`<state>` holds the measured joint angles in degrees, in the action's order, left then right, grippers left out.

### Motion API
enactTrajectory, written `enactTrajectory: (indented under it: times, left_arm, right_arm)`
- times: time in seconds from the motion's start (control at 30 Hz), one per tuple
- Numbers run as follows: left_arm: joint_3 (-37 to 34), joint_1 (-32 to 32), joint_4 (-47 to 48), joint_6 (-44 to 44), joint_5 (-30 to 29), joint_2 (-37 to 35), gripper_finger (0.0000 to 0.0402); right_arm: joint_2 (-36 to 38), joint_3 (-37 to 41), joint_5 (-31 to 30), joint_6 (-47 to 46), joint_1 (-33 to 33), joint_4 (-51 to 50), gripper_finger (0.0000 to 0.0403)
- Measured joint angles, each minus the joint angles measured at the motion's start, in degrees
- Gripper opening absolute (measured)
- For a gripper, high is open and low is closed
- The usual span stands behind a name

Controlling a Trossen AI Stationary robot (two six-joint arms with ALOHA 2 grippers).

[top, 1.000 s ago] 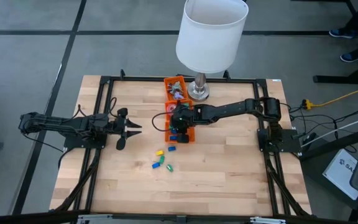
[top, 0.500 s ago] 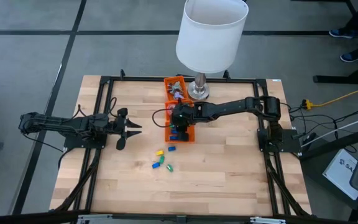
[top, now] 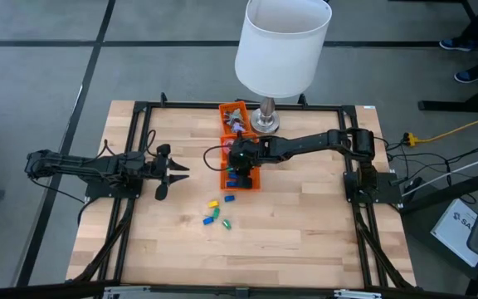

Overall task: Pick and place Stapler, Stapler remover, tape
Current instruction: Put the green stapler into the bottom orange basket, then put the blue stapler into the bottom orange basket

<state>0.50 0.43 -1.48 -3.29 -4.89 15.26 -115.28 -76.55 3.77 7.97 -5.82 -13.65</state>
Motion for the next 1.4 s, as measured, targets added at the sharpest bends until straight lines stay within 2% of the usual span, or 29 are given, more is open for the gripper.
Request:
enactTrajectory:
  times: [0.4,0.5,0.73,0.87,1.0,1.4]
  left_arm:
    - [-0.01,0.02,0.00,0.02,0.00,0.01,0.0107]
    - [-0.01,0.02,0.00,0.02,0.00,0.01,0.0109]
    - [0.01,0.00,0.00,0.00,0.00,0.01,0.0108]
    - [-0.01,0.00,0.00,0.00,0.00,0.00,0.0107]
    - [0.00,0.00,0.00,0.00,0.00,0.01,0.0109]
    - [-0.01,0.00,0.00,0.00,0.00,0.00,0.0107]
  right_arm:
    - [0.00,0.00,0.85,-0.37,-0.12,-1.34,0.0107]
    - [0.00,0.00,0.95,-1.49,-0.45,-1.69,0.0131]
    - [0.00,0.00,0.53,-1.67,-1.20,-1.58,0.0220]
    - [0.00,-0.42,0.50,-1.70,-1.20,-2.19,0.0242]
    - [0.00,-2.48,0.28,-1.74,-0.53,-4.25,0.0235]
    - [0.09,-7.78,0.31,-4.20,5.25,-11.41,0.0177]
